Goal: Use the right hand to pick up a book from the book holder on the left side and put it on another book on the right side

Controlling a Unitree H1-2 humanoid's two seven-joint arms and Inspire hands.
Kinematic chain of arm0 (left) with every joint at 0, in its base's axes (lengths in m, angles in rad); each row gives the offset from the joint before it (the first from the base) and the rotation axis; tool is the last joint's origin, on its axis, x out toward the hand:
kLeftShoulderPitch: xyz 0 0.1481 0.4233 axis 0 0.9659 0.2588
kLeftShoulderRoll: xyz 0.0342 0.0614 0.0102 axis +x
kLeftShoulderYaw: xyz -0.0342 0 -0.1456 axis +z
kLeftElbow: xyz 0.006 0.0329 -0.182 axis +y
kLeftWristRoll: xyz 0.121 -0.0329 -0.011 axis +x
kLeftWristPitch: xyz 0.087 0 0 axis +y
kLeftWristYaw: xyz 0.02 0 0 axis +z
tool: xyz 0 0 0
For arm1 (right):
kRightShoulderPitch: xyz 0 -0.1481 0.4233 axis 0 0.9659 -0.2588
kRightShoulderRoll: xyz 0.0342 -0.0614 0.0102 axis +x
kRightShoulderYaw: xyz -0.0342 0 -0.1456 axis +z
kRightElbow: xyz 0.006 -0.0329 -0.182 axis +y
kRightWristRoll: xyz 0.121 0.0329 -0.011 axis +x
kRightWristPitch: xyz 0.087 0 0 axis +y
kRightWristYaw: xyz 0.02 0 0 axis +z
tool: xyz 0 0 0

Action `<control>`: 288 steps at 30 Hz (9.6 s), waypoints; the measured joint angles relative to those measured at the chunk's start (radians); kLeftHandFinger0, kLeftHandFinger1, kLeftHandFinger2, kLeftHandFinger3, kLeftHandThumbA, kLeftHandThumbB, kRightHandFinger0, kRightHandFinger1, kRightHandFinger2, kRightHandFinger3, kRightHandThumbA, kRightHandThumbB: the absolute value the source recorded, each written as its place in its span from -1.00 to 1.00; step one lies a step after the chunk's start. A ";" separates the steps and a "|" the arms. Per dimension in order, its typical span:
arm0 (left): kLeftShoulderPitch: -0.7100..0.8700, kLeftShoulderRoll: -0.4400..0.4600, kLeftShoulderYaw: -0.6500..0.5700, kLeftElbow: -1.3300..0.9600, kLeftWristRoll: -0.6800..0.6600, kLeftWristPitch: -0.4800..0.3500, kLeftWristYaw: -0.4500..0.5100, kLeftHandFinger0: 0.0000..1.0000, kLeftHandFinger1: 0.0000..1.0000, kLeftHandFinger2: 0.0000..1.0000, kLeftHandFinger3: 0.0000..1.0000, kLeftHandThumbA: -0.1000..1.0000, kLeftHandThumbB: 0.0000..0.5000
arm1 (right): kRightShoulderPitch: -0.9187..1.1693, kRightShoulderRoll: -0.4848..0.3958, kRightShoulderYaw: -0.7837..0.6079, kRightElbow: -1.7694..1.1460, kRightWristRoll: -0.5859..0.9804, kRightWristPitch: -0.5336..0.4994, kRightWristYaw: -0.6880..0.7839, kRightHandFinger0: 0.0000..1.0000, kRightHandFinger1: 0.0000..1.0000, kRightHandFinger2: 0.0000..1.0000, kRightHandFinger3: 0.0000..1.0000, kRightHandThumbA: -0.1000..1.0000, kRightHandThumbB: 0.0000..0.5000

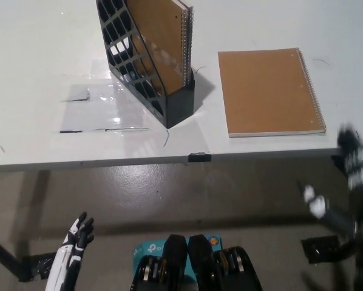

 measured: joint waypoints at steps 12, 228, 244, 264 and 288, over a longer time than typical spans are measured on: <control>0.000 -0.005 -0.003 0.058 0.000 -0.004 0.000 1.00 1.00 1.00 1.00 0.87 -0.16 | -0.547 -0.004 0.072 0.335 -0.025 0.217 0.034 1.00 1.00 1.00 1.00 0.82 0.22; -0.028 0.027 -0.007 0.084 0.041 -0.082 0.000 0.57 0.91 0.96 1.00 1.00 -0.51 | -1.156 -0.266 0.130 1.605 0.187 0.582 0.244 1.00 1.00 1.00 1.00 0.08 0.09; -0.049 0.023 -0.005 0.093 0.036 -0.078 0.000 0.96 1.00 1.00 1.00 1.00 -0.27 | -1.067 -0.272 0.100 1.170 0.108 0.481 0.147 1.00 1.00 1.00 1.00 0.81 0.26; -0.158 0.024 -0.005 0.116 0.035 -0.073 -0.001 1.00 1.00 1.00 1.00 1.00 -0.08 | -0.506 -0.250 0.079 0.560 0.127 0.511 0.149 1.00 1.00 1.00 1.00 0.98 0.43; -0.173 0.061 -0.008 0.106 -0.006 -0.055 -0.053 1.00 1.00 1.00 1.00 1.00 0.00 | 0.069 -0.081 0.107 0.098 0.089 0.363 0.132 1.00 1.00 1.00 1.00 0.62 -0.20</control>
